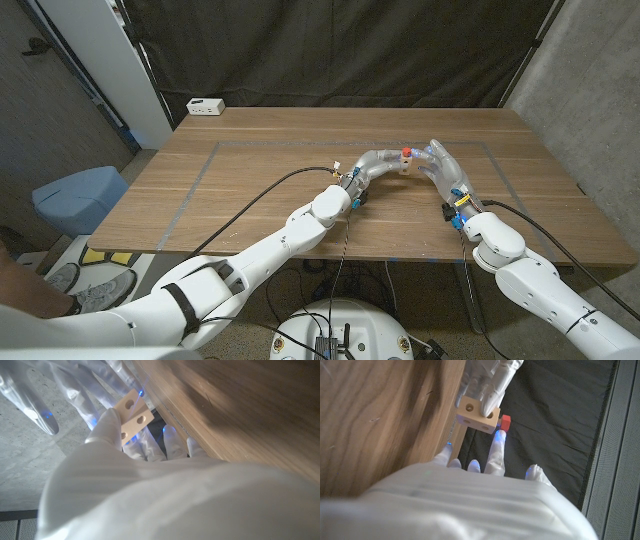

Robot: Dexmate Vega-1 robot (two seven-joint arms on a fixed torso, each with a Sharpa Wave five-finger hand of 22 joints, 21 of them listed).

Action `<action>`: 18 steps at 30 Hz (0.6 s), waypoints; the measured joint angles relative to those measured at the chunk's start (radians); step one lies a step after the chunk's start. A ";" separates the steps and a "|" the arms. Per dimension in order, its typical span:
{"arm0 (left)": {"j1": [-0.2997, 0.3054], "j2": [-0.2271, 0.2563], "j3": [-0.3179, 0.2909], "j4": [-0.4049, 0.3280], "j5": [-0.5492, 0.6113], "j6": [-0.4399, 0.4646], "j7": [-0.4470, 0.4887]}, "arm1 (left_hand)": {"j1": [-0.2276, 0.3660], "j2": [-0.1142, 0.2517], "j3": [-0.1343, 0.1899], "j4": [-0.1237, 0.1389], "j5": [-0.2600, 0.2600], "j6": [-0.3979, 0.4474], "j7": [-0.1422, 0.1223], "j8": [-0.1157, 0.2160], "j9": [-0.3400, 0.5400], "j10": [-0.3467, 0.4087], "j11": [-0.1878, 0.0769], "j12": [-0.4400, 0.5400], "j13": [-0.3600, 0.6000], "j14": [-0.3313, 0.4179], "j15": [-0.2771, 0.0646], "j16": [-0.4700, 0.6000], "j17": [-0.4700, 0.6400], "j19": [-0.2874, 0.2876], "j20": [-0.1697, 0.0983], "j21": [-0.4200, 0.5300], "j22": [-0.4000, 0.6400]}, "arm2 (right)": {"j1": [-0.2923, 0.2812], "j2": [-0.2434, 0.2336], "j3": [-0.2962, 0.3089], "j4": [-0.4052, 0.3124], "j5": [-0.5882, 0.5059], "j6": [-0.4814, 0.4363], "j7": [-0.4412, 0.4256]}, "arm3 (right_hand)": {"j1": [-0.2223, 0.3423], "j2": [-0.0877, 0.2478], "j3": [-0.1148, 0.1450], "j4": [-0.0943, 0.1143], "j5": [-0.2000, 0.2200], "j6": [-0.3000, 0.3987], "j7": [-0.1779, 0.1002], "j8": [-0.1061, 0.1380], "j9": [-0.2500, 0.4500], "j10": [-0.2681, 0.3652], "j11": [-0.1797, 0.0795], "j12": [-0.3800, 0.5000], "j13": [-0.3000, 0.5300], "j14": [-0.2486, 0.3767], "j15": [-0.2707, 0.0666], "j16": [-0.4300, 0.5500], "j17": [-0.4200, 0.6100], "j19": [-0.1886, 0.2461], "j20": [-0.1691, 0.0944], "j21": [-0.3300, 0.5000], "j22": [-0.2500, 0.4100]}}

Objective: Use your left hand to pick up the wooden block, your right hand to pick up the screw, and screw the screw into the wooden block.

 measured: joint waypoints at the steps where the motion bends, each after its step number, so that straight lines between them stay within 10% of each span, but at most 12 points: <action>1: -0.001 -0.001 0.000 0.002 -0.001 -0.001 -0.001 | 0.000 0.000 0.000 0.000 0.000 0.000 0.000 0.000 0.000 0.000 0.000 0.000 0.000 0.000 0.000 0.000 0.000 0.000 0.000 0.000 0.000 | 0.000 0.000 0.000 0.000 0.000 0.000 0.000 | 0.000 0.000 0.004 -0.001 0.000 0.001 -0.001 0.000 0.000 0.000 0.000 0.000 0.000 0.001 -0.001 0.000 0.000 0.000 0.000 0.000 0.000; 18: -0.020 -0.018 0.000 0.048 -0.011 -0.018 -0.016 | -0.010 0.009 0.000 0.000 -0.003 0.000 0.000 0.000 0.000 -0.001 0.001 -0.003 0.001 0.000 0.000 0.000 0.000 0.000 0.000 0.000 0.000 | 0.007 -0.009 0.000 0.000 0.005 -0.010 0.014 | 0.000 0.000 0.009 0.000 0.000 0.024 0.009 0.002 0.003 0.021 0.000 0.005 0.000 0.016 -0.005 0.004 0.000 0.011 -0.003 0.000 0.000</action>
